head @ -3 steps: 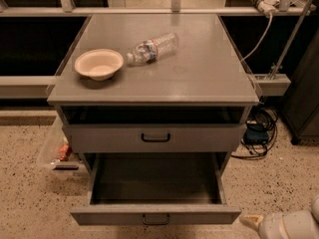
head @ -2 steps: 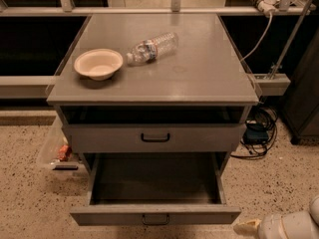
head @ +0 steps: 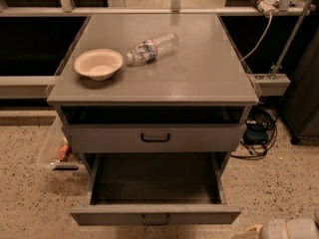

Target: Close middle drawer

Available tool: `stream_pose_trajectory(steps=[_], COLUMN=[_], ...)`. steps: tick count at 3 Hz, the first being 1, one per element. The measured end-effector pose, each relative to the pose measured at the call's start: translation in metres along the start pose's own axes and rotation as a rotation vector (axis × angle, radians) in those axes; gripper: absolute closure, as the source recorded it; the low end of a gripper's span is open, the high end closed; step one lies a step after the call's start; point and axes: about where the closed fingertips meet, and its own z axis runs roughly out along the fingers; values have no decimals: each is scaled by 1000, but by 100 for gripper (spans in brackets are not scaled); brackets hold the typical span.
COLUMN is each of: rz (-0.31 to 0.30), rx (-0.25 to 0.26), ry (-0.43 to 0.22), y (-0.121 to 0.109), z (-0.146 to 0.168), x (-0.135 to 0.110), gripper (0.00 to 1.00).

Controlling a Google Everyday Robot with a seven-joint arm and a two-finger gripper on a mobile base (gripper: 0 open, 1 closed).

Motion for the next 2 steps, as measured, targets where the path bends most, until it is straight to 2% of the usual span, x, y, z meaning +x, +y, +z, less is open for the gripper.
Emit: stream_pose_trajectory(steps=[1, 2], rz=[57, 118], rx=[-11, -10], ry=[-101, -166], y=[-40, -96], z=[12, 35], x=[20, 33], gripper=[100, 100])
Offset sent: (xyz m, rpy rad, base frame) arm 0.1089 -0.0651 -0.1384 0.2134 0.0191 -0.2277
